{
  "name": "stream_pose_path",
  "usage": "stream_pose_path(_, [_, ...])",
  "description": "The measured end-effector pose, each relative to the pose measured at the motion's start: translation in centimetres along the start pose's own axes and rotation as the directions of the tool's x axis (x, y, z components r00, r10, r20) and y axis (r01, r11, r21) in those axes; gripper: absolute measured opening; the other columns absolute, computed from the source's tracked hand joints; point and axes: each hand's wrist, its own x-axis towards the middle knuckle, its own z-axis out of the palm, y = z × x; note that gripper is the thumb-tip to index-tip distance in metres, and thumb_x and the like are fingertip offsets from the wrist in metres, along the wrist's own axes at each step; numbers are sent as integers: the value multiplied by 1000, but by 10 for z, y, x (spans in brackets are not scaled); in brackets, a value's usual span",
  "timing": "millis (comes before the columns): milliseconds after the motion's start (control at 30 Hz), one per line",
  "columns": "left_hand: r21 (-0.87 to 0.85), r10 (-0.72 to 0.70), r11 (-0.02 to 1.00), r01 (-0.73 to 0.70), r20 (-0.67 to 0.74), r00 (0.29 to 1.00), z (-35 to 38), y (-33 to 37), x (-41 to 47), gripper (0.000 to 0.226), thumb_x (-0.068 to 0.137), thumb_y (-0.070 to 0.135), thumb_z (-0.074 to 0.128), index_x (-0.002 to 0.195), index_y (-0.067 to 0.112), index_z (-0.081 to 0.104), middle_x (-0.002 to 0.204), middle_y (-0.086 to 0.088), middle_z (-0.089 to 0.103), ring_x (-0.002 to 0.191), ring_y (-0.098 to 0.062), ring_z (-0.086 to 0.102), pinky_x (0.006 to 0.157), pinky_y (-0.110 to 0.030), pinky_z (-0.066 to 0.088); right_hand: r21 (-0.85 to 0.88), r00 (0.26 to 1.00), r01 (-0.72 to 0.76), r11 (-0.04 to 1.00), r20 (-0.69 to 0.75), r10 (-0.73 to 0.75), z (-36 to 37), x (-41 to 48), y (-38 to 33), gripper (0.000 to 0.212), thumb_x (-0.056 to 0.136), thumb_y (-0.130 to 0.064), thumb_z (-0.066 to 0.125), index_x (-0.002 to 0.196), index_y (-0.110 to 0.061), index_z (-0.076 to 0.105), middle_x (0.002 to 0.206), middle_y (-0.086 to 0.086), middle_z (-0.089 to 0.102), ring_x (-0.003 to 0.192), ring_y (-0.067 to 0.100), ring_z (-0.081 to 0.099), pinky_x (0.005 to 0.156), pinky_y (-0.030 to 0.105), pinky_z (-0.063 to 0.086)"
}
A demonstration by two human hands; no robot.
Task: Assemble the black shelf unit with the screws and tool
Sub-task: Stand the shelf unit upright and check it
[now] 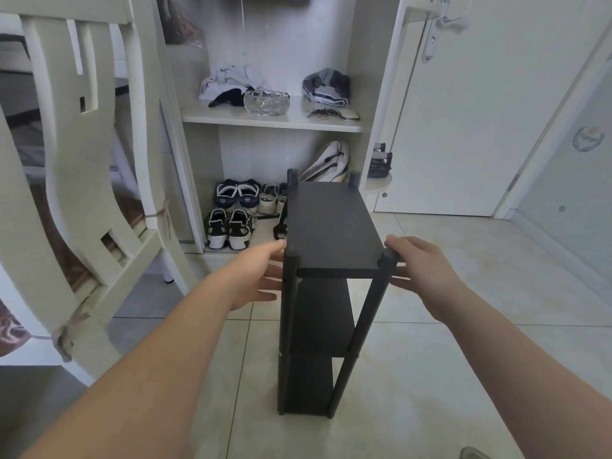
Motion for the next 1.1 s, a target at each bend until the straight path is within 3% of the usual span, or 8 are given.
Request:
stream_pose_path(100, [-53,2,999,-1,19,1000,8,-1,-6,52,100,56,44,123,14,64,110,-13,75,105,-33,70,104,-50,47,-31,1000,20,999,-5,-20,3,-5,1,31,99,-39,56,97,-10,67,93,4,74,89,27,73,80,36,59])
stream_pose_path(167, [-157,10,988,-10,-2,1000,19,2,-9,48,99,54,50,127,17,62,119,-10,72,102,-33,72,92,-46,53,27,999,-34,999,-7,34,7,-3,1,31,99,-39,56,94,-10,65,89,4,73,82,24,72,68,29,57])
stream_pose_path(267, [-238,-18,971,3,-58,998,34,7,-11,38,98,47,56,123,20,63,109,-2,75,95,-27,73,71,-35,46,143,988,-150,978,-4,152,10,2,-1,25,95,-38,63,91,-14,66,80,2,70,75,23,67,67,29,55])
stream_pose_path(367, [-276,-29,961,1,-98,995,41,10,-8,35,98,43,58,121,17,64,106,-3,73,93,-24,68,74,-34,46,195,971,-239,951,14,240,5,8,2,22,89,-34,72,98,-14,72,87,5,71,76,25,65,70,32,54])
stream_pose_path(533, [-271,-57,962,25,-112,992,42,10,0,42,99,39,58,132,14,59,130,-9,65,122,-30,57,102,-41,43,209,965,-256,944,-6,263,4,15,11,25,87,-31,78,98,-9,73,91,8,74,78,27,68,69,33,56])
stream_pose_path(733, [-307,-70,951,24,-139,988,44,12,4,28,98,32,59,119,15,64,114,-8,69,104,-28,61,75,-34,47,258,961,-257,931,-29,273,6,24,15,21,85,-24,78,96,-8,72,84,8,71,75,26,66,68,32,55])
stream_pose_path(933, [-281,-101,958,56,-147,984,43,13,9,34,98,33,59,125,13,61,123,-11,66,117,-32,59,96,-44,48,263,958,-266,927,-38,285,6,27,16,21,85,-23,79,94,-7,70,84,10,69,77,27,64,69,34,55])
stream_pose_path(1100, [-306,-97,951,47,-151,984,44,14,7,27,97,30,60,118,13,65,114,-10,69,103,-29,62,72,-35,47,271,955,-272,923,-37,293,6,27,15,20,85,-22,78,96,-7,71,86,11,71,79,28,66,75,35,57])
